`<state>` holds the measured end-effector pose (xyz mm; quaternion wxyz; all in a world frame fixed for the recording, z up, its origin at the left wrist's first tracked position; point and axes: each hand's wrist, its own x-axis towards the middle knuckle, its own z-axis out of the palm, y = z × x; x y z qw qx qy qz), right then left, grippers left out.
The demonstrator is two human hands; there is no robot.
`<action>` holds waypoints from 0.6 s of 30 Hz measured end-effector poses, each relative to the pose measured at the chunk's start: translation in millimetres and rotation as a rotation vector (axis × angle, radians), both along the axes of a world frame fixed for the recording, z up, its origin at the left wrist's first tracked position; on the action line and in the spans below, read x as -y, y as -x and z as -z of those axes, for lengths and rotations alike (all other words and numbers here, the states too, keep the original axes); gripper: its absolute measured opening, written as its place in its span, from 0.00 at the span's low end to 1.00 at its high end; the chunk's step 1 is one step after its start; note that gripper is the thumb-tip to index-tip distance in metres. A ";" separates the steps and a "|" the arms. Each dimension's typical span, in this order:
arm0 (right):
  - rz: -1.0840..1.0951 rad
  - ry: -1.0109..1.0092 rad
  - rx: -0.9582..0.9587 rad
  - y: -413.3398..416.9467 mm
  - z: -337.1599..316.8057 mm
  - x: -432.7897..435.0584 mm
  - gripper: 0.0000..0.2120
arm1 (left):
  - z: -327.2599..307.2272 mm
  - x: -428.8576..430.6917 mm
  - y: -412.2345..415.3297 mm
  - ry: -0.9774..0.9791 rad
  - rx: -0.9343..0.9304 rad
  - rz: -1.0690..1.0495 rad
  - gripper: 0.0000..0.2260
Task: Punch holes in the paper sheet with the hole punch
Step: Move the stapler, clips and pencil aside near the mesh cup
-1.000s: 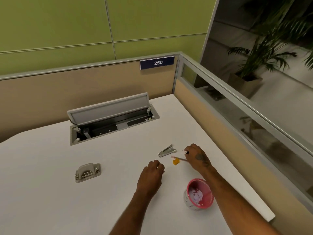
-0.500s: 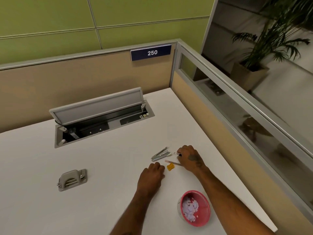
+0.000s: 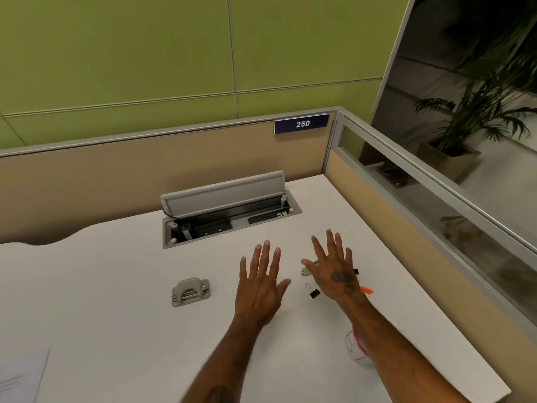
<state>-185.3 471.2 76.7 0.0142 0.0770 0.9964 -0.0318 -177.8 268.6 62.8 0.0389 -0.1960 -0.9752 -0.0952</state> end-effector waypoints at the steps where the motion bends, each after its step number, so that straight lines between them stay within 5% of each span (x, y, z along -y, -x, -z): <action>1: 0.000 -0.021 -0.024 -6.2 -4.2 12.8 0.40 | -5.8 13.6 -4.8 0.003 -0.019 -0.017 0.33; 4: -0.018 -0.042 -0.090 -28.3 -15.4 52.8 0.46 | -18.9 57.5 -22.6 0.025 -0.062 -0.073 0.34; 18: -0.201 0.024 -0.214 -109.8 -38.6 213.0 0.40 | -49.5 238.0 -117.2 0.074 -0.154 -0.295 0.35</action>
